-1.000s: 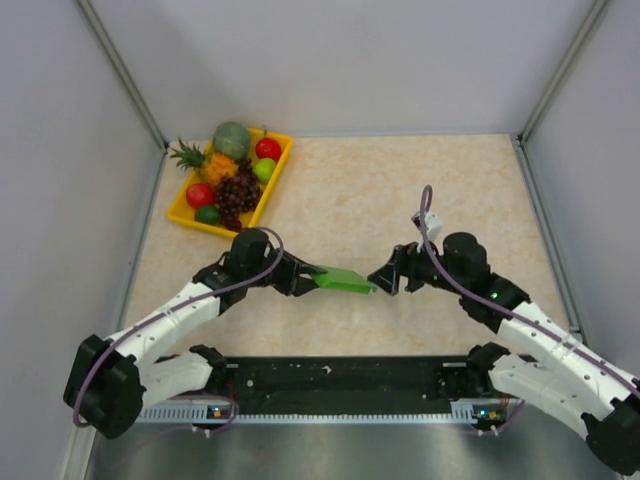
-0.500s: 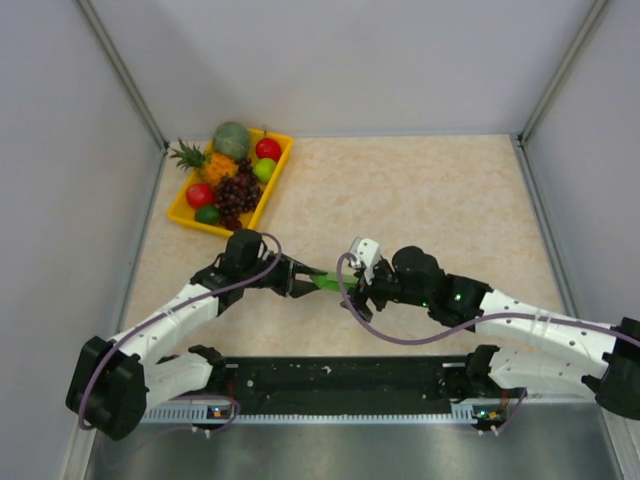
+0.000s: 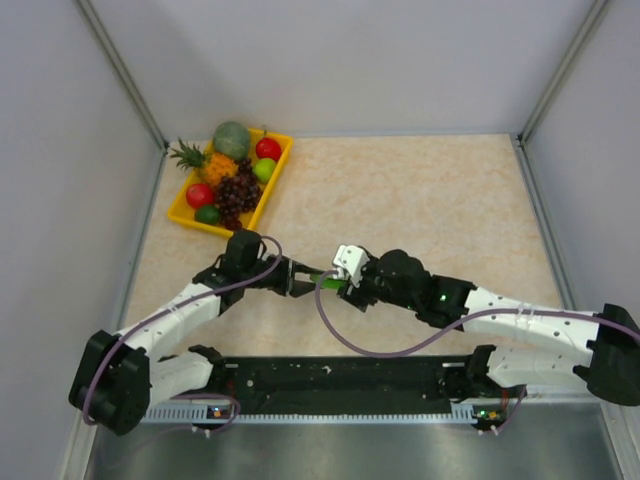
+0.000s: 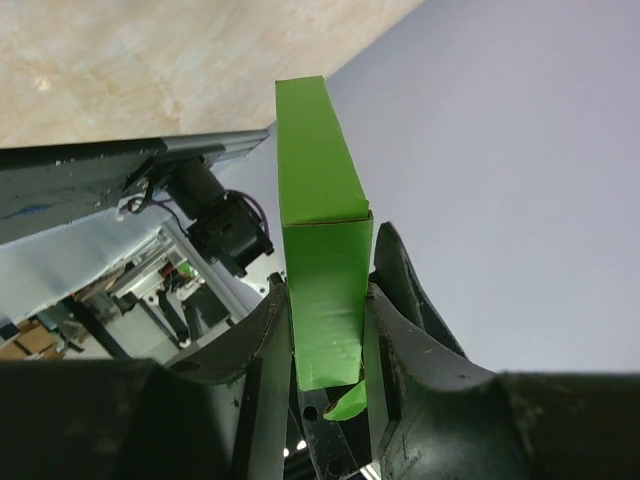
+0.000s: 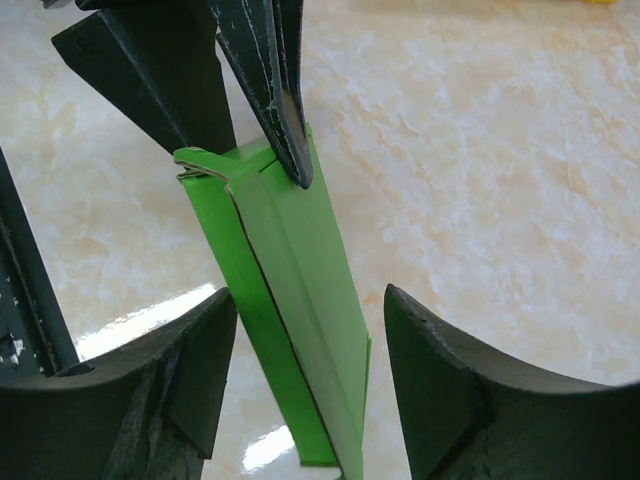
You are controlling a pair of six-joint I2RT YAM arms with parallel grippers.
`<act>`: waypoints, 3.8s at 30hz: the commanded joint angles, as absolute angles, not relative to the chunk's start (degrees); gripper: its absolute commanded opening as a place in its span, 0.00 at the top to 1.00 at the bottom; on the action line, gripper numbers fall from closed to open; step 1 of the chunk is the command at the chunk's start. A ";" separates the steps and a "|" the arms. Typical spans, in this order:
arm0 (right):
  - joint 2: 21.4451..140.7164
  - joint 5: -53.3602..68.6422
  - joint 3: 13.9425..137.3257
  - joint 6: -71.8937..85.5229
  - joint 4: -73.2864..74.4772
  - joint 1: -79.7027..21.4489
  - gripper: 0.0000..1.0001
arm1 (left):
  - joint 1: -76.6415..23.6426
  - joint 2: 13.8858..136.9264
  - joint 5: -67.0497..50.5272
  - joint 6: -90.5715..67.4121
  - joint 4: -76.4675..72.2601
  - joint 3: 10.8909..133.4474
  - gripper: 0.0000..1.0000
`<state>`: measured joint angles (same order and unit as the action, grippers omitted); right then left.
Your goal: Fold the paper box
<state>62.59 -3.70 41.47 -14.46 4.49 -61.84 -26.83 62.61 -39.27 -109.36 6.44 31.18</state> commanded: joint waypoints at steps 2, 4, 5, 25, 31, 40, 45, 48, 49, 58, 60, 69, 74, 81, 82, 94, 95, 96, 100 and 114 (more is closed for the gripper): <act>62.58 -2.73 44.56 -15.38 5.52 -63.02 0.34 | -27.42 63.45 -44.65 -111.71 -1.49 30.32 1.00; 62.84 -1.67 45.17 -14.68 6.94 -63.02 0.33 | -27.33 63.81 -45.00 -111.97 -2.11 30.24 1.00; 62.84 -2.02 44.83 -14.59 6.94 -62.93 0.33 | -27.33 63.98 -45.09 -112.06 -2.81 30.23 1.00; 61.35 -8.35 41.31 -9.41 8.87 -63.02 0.83 | -26.90 55.21 -29.73 -82.20 16.08 28.84 0.02; 63.36 -5.46 41.13 -5.10 12.03 -61.35 0.76 | -25.84 44.41 -22.25 -60.00 16.52 27.07 0.02; 70.40 4.04 47.02 -2.29 22.66 -56.08 0.74 | -26.01 34.03 -23.37 -28.51 7.23 29.19 0.25; 71.98 8.08 47.81 -2.63 24.61 -54.06 0.71 | -27.07 33.75 -32.33 -25.14 -13.14 20.14 0.34; 72.51 8.70 47.46 -4.22 24.43 -53.53 0.71 | -28.30 35.50 -31.57 -25.66 -25.47 15.82 0.41; 72.68 8.70 47.37 -4.31 24.26 -53.53 0.71 | -28.82 36.99 -29.03 -27.14 -29.84 15.39 0.43; 73.22 3.43 44.13 -1.76 20.13 -54.32 0.61 | -41.82 52.45 -25.32 -21.56 -52.38 12.39 0.51; 71.90 2.37 42.81 -0.44 18.82 -54.32 0.59 | -46.29 53.43 -21.98 -18.21 -53.52 12.04 0.55; 70.05 4.31 39.91 1.32 15.30 -54.40 0.64 | -48.78 57.91 -10.37 -16.24 -50.97 12.39 0.61; 67.24 3.00 36.57 2.20 11.34 -54.75 0.72 | -48.78 61.70 -10.11 -22.23 -56.59 11.08 0.66; 65.39 3.78 34.98 1.93 9.84 -54.93 0.73 | -48.25 64.60 -9.05 -24.09 -52.40 14.05 0.64; 65.74 3.78 35.07 2.02 9.84 -54.93 0.73 | -48.16 64.86 -9.49 -23.21 -50.73 15.80 0.63; 65.92 4.13 36.38 1.58 11.77 -54.93 0.73 | -47.73 68.64 -14.85 -13.54 -36.40 23.19 0.74; 65.83 4.04 36.56 1.67 11.86 -54.84 0.73 | -47.64 69.08 -14.59 -13.88 -35.69 23.73 0.74; 65.48 4.04 36.65 1.67 12.04 -54.93 0.73 | -47.55 70.21 -14.50 -14.32 -35.25 24.25 0.73; 65.21 3.96 37.00 1.58 12.39 -54.93 0.73 | -46.67 71.98 -17.56 -15.73 -36.03 25.57 0.71; 67.59 4.22 38.41 1.84 13.18 -54.93 0.74 | -46.76 74.80 -19.95 -14.06 -32.78 29.36 0.98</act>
<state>66.57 3.97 35.40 1.65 13.41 -54.37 -46.61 74.94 -19.20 -14.98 -32.03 27.07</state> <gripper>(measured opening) 0.276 0.044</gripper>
